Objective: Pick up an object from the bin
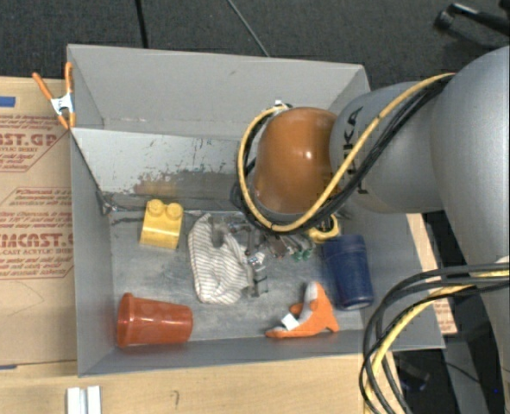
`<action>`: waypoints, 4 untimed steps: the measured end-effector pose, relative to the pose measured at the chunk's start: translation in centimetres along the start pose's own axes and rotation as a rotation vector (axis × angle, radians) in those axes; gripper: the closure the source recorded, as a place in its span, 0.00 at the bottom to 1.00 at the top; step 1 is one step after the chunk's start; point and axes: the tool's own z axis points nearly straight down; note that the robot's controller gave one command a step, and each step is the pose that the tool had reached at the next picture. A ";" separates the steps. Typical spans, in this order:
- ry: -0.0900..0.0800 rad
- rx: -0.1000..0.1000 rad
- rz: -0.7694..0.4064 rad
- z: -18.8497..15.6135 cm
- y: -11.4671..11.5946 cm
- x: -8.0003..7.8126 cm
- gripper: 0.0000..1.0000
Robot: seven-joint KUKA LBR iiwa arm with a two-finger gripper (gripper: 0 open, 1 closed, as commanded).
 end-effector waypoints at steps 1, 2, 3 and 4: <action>0.000 -0.002 -0.179 2.0 -1.6 2.0 1.00; 0.000 -0.002 -0.179 2.0 -1.6 2.0 1.00; 0.004 -0.003 -0.184 -0.8 -0.7 2.2 1.00; 0.002 -0.002 -0.186 -1.9 -0.4 2.3 1.00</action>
Offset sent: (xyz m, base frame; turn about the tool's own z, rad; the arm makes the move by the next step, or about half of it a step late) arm 0.0000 0.0000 0.0000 0.0000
